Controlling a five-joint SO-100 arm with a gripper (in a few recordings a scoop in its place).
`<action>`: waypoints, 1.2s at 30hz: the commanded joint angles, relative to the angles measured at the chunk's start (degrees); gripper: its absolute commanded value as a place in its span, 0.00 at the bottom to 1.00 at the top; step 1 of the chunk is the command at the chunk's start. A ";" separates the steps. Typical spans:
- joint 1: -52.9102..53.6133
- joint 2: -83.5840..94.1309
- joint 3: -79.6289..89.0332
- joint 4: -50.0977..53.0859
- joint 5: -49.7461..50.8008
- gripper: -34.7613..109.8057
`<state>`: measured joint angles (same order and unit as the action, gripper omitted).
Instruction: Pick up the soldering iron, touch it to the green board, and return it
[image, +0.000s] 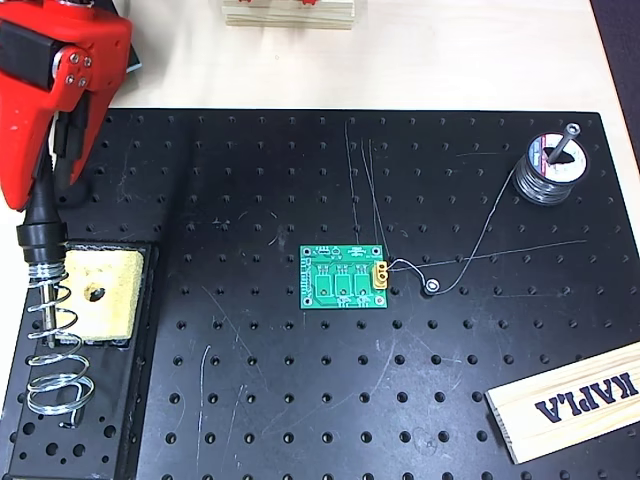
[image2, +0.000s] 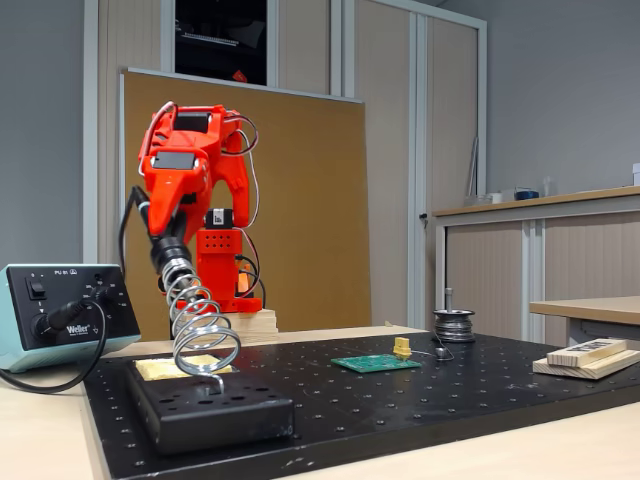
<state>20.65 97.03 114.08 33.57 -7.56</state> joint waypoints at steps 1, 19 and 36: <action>0.70 0.09 -3.60 0.44 -1.05 0.34; -1.58 -1.41 -8.09 1.41 -0.09 0.24; 1.41 16.70 2.20 10.11 0.18 0.24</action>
<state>20.83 109.25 115.58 40.87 -7.12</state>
